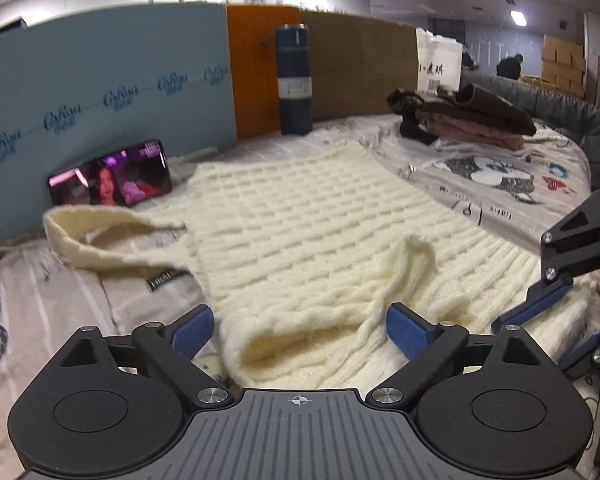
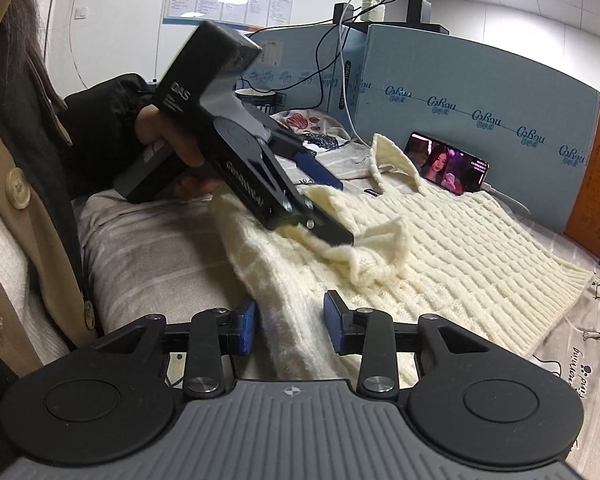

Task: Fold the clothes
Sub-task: 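Fold the strap held by the left gripper toward the right gripper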

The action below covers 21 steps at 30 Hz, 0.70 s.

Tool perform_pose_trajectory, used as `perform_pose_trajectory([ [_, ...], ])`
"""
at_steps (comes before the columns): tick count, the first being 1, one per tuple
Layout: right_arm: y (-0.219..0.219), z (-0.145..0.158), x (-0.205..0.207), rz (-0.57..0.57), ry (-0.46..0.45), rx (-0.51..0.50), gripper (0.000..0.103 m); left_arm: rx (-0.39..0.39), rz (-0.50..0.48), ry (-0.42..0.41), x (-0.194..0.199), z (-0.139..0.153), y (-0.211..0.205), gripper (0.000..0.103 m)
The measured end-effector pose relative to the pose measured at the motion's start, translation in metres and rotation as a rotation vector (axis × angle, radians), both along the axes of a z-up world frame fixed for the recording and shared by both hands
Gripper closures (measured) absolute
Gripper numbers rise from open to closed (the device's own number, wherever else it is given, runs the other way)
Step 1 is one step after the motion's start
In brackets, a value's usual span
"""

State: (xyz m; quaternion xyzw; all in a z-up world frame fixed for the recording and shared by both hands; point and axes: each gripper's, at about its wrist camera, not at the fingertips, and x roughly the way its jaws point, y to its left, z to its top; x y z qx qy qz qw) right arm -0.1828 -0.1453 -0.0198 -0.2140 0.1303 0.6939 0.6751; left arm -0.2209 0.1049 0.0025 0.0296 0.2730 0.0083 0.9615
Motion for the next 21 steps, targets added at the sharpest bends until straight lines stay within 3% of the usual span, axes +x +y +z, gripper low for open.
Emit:
perform_pose_trajectory([
  [3, 0.0, 0.003, 0.002, -0.006, 0.0, 0.01, 0.083, -0.036, -0.003, -0.134, -0.024, 0.018, 0.007, 0.008],
  [7, 0.003, 0.006, 0.006, -0.012, -0.001, 0.021, 0.085, -0.048, -0.165, -0.239, -0.064, 0.029, 0.004, 0.008],
  [12, 0.005, 0.011, 0.008, -0.022, -0.025, 0.044, 0.087, 0.046, -0.272, -0.13, -0.077, 0.015, -0.016, 0.009],
  [13, 0.005, 0.013, 0.008, -0.025, -0.034, 0.052, 0.087, 0.066, -0.278, -0.115, -0.076, 0.011, -0.018, 0.014],
  [14, 0.005, 0.015, 0.009, -0.027, -0.045, 0.061, 0.088, 0.086, -0.292, -0.109, -0.074, 0.009, -0.02, 0.039],
  [15, 0.005, 0.017, 0.009, -0.03, -0.056, 0.07, 0.088, 0.108, -0.299, -0.112, -0.072, 0.007, -0.022, 0.072],
  [16, 0.006, 0.02, 0.009, -0.033, -0.067, 0.079, 0.089, 0.134, -0.297, -0.128, -0.07, 0.007, -0.023, 0.08],
  [21, 0.01, 0.038, 0.02, -0.054, -0.147, 0.138, 0.09, 0.151, -0.224, -0.236, -0.05, 0.02, -0.012, 0.083],
])
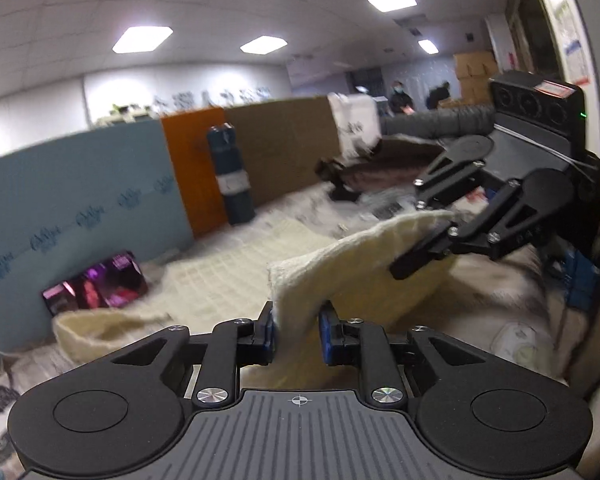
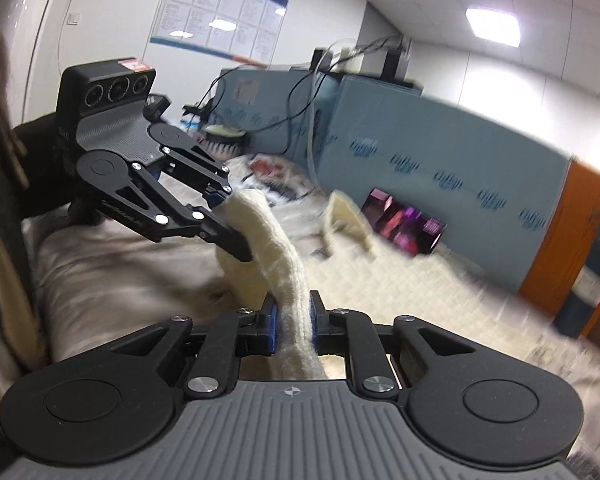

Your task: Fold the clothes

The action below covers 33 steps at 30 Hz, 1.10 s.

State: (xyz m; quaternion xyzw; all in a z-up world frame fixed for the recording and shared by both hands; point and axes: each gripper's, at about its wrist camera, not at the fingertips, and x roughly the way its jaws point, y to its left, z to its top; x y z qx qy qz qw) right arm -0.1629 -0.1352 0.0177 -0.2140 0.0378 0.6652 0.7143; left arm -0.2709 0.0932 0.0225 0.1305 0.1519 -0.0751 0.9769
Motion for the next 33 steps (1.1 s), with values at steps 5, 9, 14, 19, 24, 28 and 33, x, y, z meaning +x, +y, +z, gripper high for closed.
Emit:
perform_pose_trajectory([
  [5, 0.019, 0.018, 0.032, -0.017, -0.041, 0.028, 0.09, -0.031, 0.106, -0.036, 0.036, 0.006, 0.01, 0.081],
  [9, 0.044, 0.019, 0.064, -0.044, -0.022, -0.002, 0.09, -0.05, 0.184, -0.014, 0.059, 0.001, 0.018, 0.079],
  [14, 0.069, 0.007, 0.089, -0.077, 0.019, -0.049, 0.087, -0.065, 0.27, 0.061, 0.081, -0.011, 0.028, 0.066],
  [19, 0.081, -0.01, 0.103, -0.164, 0.066, -0.089, 0.061, -0.125, 0.391, 0.13, 0.089, -0.018, 0.046, 0.027],
  [24, 0.07, -0.012, 0.114, -0.286, 0.085, -0.087, 0.048, -0.178, 0.42, 0.199, 0.098, -0.024, 0.059, 0.015],
  [28, 0.061, -0.021, 0.124, -0.389, 0.084, -0.128, 0.043, -0.229, 0.421, 0.215, 0.097, -0.025, 0.067, 0.013],
  [33, 0.056, -0.018, 0.124, -0.396, 0.096, -0.116, 0.041, -0.376, 0.431, 0.15, 0.088, -0.016, 0.086, 0.013],
])
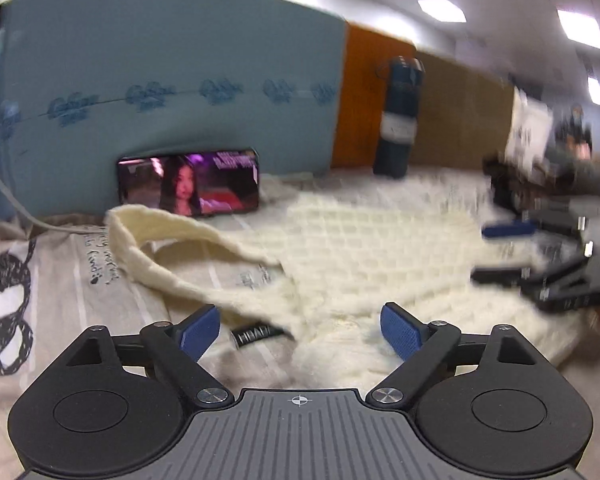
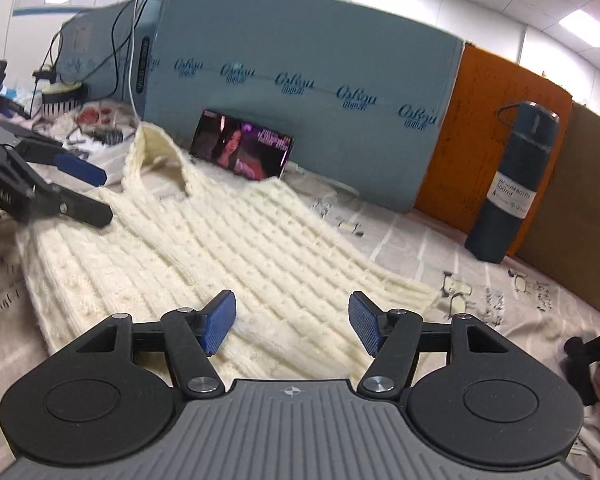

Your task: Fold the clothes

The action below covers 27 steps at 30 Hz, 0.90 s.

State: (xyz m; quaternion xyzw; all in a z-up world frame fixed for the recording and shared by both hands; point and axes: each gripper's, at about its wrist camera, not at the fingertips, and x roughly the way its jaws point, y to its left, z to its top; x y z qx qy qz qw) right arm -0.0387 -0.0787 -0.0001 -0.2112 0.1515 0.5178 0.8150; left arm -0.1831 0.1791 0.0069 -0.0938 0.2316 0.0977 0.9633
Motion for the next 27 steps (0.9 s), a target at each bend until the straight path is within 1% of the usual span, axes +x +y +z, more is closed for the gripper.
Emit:
perform_pose_trajectory([
  [1, -0.003, 0.004, 0.001, -0.004, 0.013, 0.021, 0.038, -0.026, 0.011, -0.022, -0.003, 0.004, 0.006, 0.013],
  [2, -0.006, 0.008, 0.003, -0.009, 0.035, 0.046, 0.037, -0.049, 0.029, -0.042, -0.006, 0.008, 0.012, 0.013],
  [4, -0.008, 0.018, 0.006, -0.026, 0.084, 0.099, 0.036, -0.076, 0.092, -0.078, -0.011, 0.015, 0.026, 0.013],
  [5, -0.009, 0.024, 0.007, -0.037, 0.108, 0.122, 0.036, -0.078, 0.128, -0.089, -0.011, 0.017, 0.032, 0.013],
  [7, -0.006, 0.035, 0.006, -0.062, 0.143, 0.172, 0.032, -0.062, 0.198, -0.087, -0.007, 0.019, 0.043, 0.013],
  [10, 0.001, 0.044, 0.007, -0.095, 0.207, 0.24, 0.031, -0.042, 0.235, -0.038, 0.013, 0.013, 0.057, 0.013],
  [12, 0.004, 0.042, 0.009, -0.094, 0.242, 0.282, 0.03, -0.048, 0.228, 0.016, 0.028, 0.005, 0.066, 0.014],
  [14, 0.004, 0.034, 0.012, -0.072, 0.276, 0.289, 0.028, -0.05, 0.223, 0.054, 0.04, -0.002, 0.074, 0.015],
  [15, 0.003, 0.031, 0.013, -0.064, 0.294, 0.286, 0.028, -0.038, 0.221, 0.063, 0.045, -0.004, 0.076, 0.016],
  [16, 0.003, 0.028, 0.015, -0.065, 0.31, 0.283, 0.028, -0.022, 0.226, 0.065, 0.048, -0.006, 0.078, 0.019],
  [17, 0.003, 0.026, 0.016, -0.069, 0.321, 0.281, 0.028, -0.002, 0.233, 0.065, 0.051, -0.007, 0.079, 0.035],
  [18, 0.002, 0.024, 0.018, -0.071, 0.33, 0.28, 0.028, 0.024, 0.241, 0.063, 0.053, -0.006, 0.079, 0.062],
  [20, 0.001, 0.02, 0.021, -0.079, 0.347, 0.279, 0.028, 0.076, 0.258, 0.059, 0.056, -0.005, 0.08, 0.084],
  [22, 0.0, 0.017, 0.025, -0.095, 0.364, 0.283, 0.028, 0.132, 0.245, 0.015, 0.053, 0.004, 0.073, 0.084],
  [24, -0.002, 0.016, 0.028, -0.114, 0.376, 0.292, 0.028, 0.212, 0.204, -0.038, 0.051, 0.02, 0.056, 0.084],
  [25, -0.004, 0.015, 0.029, -0.122, 0.377, 0.297, 0.028, 0.254, 0.168, -0.066, 0.05, 0.028, 0.044, 0.084],
  [27, -0.006, 0.016, 0.029, -0.134, 0.374, 0.31, 0.028, 0.337, 0.054, -0.106, 0.051, 0.041, 0.015, 0.084],
])
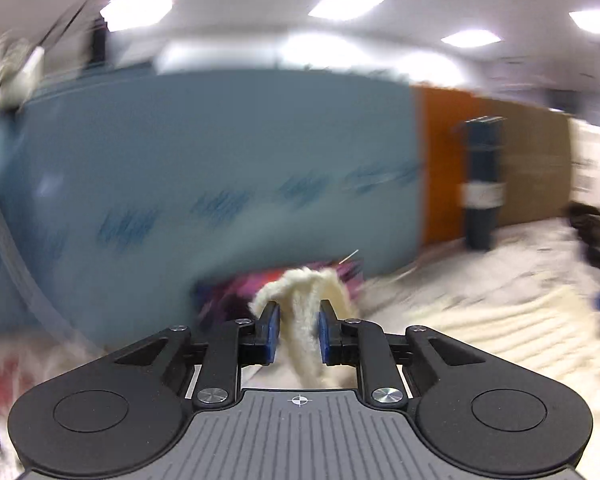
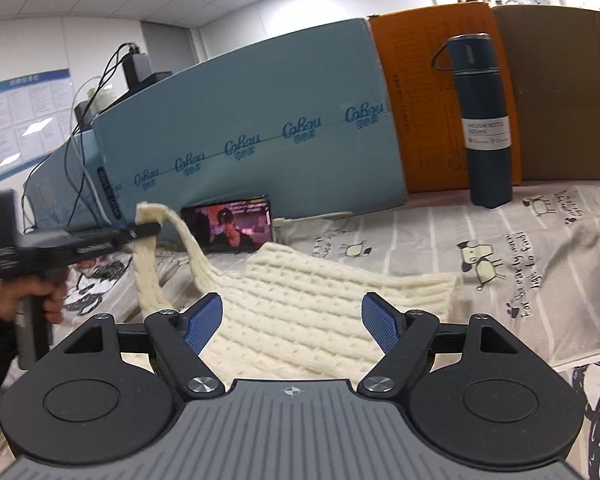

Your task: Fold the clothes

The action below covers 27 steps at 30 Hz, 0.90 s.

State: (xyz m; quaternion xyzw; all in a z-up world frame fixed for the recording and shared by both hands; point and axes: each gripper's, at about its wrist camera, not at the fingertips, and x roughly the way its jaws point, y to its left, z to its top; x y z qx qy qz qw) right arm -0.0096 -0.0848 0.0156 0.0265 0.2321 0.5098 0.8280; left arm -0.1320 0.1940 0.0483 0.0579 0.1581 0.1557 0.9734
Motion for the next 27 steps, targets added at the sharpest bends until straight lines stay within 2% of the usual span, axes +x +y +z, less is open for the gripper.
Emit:
perform_pose_trajectory([
  [2, -0.002, 0.001, 0.001, -0.015, 0.002, 0.01, 0.028, 0.084, -0.123, -0.003, 0.002, 0.009, -0.03, 0.084],
  [6, -0.008, 0.001, 0.005, -0.06, 0.018, 0.025, 0.028, 0.214, -0.34, 0.071, 0.014, 0.008, -0.083, 0.083],
  [12, -0.017, -0.001, 0.014, -0.13, 0.048, 0.024, 0.028, 0.321, -0.47, 0.251, 0.039, -0.017, -0.122, 0.078],
  [13, -0.017, -0.002, 0.015, -0.133, 0.049, 0.019, 0.028, 0.336, -0.483, 0.277, 0.041, -0.02, -0.128, 0.076],
  [14, -0.017, -0.002, 0.016, -0.137, 0.05, 0.014, 0.028, 0.343, -0.49, 0.292, 0.039, -0.022, -0.131, 0.068],
  [16, -0.018, -0.003, 0.017, -0.145, 0.057, 0.011, 0.028, 0.319, -0.512, 0.28, 0.036, -0.019, -0.128, 0.062],
  [18, -0.018, -0.002, 0.018, -0.153, 0.059, 0.014, 0.028, 0.272, -0.504, 0.243, 0.03, -0.011, -0.12, 0.045],
  [20, -0.019, -0.002, 0.018, -0.156, 0.058, 0.017, 0.028, 0.24, -0.467, 0.211, 0.027, -0.007, -0.107, 0.04],
  [24, -0.018, -0.002, 0.018, -0.158, 0.061, 0.017, 0.028, 0.147, -0.429, 0.229, 0.036, -0.003, -0.086, 0.04],
  [27, -0.018, -0.003, 0.019, -0.167, 0.065, 0.013, 0.028, 0.139, -0.429, 0.271, 0.052, -0.007, -0.082, 0.04],
])
